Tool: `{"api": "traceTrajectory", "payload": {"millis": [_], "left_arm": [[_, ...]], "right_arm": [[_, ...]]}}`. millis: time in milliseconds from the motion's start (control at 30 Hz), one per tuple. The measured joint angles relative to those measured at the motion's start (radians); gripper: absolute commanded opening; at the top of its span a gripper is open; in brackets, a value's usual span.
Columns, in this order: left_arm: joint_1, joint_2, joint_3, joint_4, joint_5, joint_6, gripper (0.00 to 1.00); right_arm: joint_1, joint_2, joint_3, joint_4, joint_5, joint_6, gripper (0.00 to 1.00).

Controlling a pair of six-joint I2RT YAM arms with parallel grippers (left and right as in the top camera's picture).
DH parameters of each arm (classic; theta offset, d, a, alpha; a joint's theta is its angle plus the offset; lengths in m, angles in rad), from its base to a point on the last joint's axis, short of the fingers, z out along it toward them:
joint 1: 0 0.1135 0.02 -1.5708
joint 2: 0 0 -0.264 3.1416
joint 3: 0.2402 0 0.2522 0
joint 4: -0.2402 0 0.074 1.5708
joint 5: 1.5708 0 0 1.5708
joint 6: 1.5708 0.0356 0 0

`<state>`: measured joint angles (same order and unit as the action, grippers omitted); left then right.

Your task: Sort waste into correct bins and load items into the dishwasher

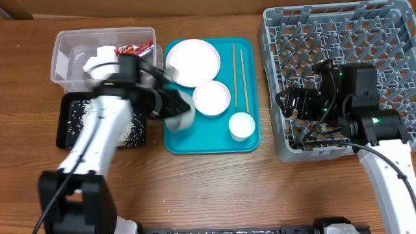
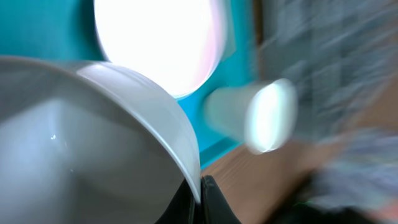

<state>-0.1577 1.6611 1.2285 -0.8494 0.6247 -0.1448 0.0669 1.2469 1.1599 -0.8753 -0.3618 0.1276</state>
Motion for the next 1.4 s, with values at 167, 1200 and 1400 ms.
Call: {"api": "traceTrajectory", "payload": {"millis": [167, 1200, 1400], "left_arm": [[-0.175, 0.061, 0.000, -0.027, -0.287, 0.027, 0.04], [-0.378, 0.255, 0.352, -0.078, -0.336, 0.157, 0.69], [-0.425, 0.341, 0.351, -0.084, -0.333, 0.187, 0.40]], "right_arm": [[0.000, 0.000, 0.000, 0.000, 0.000, -0.001, 1.00], [0.000, 0.000, 0.000, 0.006, 0.000, 0.000, 1.00], [0.000, 0.000, 0.000, 0.006, 0.000, -0.001, 1.00]]}}
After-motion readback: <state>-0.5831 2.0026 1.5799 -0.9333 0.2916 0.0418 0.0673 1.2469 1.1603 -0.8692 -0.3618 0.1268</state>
